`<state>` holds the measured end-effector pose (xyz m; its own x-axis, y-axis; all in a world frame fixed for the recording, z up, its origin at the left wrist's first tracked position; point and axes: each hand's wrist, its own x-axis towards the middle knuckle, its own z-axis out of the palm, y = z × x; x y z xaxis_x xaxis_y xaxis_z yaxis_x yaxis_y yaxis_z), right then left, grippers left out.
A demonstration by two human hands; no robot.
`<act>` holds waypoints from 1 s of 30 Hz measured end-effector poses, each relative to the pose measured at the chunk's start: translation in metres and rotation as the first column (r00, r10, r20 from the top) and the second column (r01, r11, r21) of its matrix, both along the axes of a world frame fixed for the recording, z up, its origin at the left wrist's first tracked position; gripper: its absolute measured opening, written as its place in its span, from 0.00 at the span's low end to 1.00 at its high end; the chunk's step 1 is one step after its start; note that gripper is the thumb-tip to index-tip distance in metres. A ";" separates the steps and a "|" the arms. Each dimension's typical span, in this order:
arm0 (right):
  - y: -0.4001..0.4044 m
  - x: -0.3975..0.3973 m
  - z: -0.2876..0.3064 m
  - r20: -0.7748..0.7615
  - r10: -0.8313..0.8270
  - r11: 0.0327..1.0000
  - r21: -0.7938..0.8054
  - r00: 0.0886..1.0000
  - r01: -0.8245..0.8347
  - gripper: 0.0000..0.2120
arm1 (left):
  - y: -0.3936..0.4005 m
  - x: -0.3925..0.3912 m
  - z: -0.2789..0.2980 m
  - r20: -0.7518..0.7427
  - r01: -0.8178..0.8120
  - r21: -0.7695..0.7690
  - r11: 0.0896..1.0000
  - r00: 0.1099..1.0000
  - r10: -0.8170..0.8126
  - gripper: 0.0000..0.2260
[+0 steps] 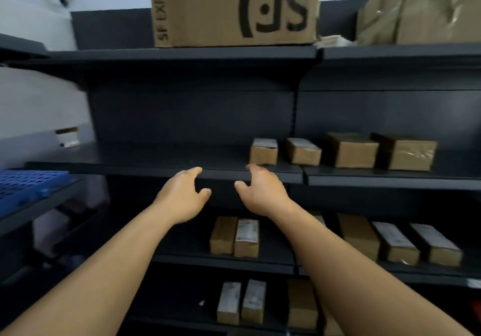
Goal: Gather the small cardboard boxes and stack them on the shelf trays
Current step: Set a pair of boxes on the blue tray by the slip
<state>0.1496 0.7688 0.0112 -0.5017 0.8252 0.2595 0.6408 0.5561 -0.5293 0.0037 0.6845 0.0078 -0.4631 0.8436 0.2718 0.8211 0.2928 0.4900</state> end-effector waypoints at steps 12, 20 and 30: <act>0.136 0.088 -0.002 -0.039 -0.182 0.983 0.014 0.982 0.183 0.25 | 0.150 0.058 0.008 -0.023 0.133 -0.016 0.991 0.991 -0.133 0.29; 0.229 0.094 -0.001 -0.208 -0.188 0.982 -0.050 0.960 0.182 0.34 | 0.234 0.054 0.012 0.113 -0.025 0.068 0.997 0.993 0.017 0.33; 0.297 0.059 0.000 -0.226 -0.344 0.904 -0.343 0.911 0.257 0.31 | 0.295 0.031 0.012 0.281 -0.103 -0.057 0.993 0.953 0.115 0.30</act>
<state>0.2085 1.0653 0.0116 -0.1618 0.9845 0.0672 0.5558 0.1472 -0.8182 0.0344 0.9793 0.0199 -0.6060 0.7912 0.0823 0.6124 0.3980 0.6831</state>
